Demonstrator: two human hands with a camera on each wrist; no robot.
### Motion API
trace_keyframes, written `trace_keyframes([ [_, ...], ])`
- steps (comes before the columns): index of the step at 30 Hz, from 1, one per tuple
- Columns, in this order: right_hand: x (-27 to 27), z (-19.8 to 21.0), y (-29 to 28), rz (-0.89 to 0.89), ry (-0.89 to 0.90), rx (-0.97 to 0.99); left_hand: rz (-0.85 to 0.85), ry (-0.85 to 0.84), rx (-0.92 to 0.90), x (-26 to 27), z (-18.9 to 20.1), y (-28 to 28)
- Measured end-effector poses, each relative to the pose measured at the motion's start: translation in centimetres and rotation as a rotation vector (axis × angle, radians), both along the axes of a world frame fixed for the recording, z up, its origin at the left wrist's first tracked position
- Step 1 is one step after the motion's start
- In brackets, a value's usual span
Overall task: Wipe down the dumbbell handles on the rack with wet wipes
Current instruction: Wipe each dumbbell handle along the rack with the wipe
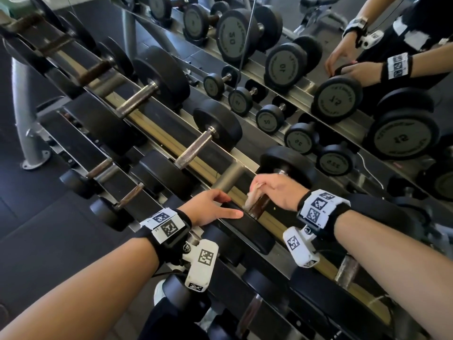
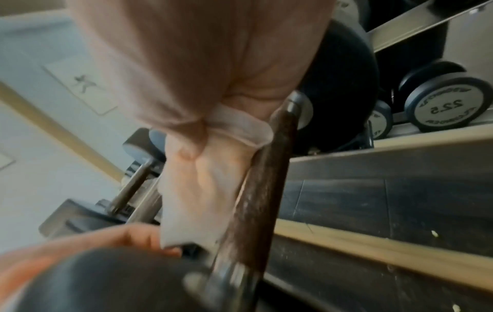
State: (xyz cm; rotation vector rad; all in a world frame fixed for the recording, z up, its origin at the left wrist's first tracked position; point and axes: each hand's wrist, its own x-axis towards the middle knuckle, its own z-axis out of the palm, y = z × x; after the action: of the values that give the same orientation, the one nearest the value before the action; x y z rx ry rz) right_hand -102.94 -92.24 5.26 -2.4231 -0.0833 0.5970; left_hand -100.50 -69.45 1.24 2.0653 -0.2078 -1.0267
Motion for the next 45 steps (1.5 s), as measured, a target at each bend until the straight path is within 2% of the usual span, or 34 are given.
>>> trace_keyframes([
  [2,0.8,0.3,-0.7,-0.065,-0.154,-0.087,0.014,0.008,-0.009,0.0,0.0,0.0],
  [3,1.0,0.4,-1.0,-0.030,-0.204,-0.176,0.020,0.013,-0.013,-0.1,0.0,0.0],
  [4,1.1,0.5,-1.2,0.034,-0.206,-0.269,0.026,0.017,-0.017,-0.1,0.0,0.0],
  [6,1.0,0.4,-1.3,0.146,-0.098,-0.422,0.036,0.017,-0.016,-0.2,0.0,0.0],
  [8,0.7,0.4,-1.1,0.187,-0.028,-0.501,0.039,0.014,-0.011,-0.3,0.1,0.0],
  [12,-0.2,0.1,-0.1,0.249,-0.051,-0.474,0.037,0.011,0.004,-0.3,0.2,-0.1],
  [18,-1.5,0.6,-0.3,0.179,-0.004,-0.179,0.032,0.017,0.007,-0.2,0.0,0.1],
  [24,1.0,1.4,-1.2,0.153,-0.260,-0.327,0.030,0.019,0.000,0.0,0.2,-0.1],
  [29,0.7,0.1,-1.1,0.240,-0.046,-0.483,0.030,0.026,0.000,0.0,0.2,-0.2],
  [31,0.0,-0.4,-0.6,0.251,-0.046,-0.429,0.036,0.027,0.006,0.0,0.2,-0.1],
  [34,-0.4,-0.8,0.8,0.302,-0.035,-0.218,0.037,0.032,0.010,0.0,0.1,-0.1],
  [36,0.3,-0.7,0.8,0.256,-0.029,-0.159,0.038,0.036,0.007,-0.1,0.1,0.0],
  [38,1.1,-0.2,0.1,0.243,-0.054,-0.264,0.047,0.041,0.002,-0.1,0.0,0.0],
  [41,1.6,0.4,-0.7,0.331,-0.051,-0.536,0.058,0.046,-0.008,-0.3,0.0,0.0],
  [43,1.3,0.2,-0.1,0.342,-0.050,-0.570,0.056,0.043,-0.012,-0.3,0.1,0.0],
  [45,0.8,-0.4,0.9,0.337,-0.006,-0.515,0.056,0.037,-0.023,-0.4,0.2,0.0],
])
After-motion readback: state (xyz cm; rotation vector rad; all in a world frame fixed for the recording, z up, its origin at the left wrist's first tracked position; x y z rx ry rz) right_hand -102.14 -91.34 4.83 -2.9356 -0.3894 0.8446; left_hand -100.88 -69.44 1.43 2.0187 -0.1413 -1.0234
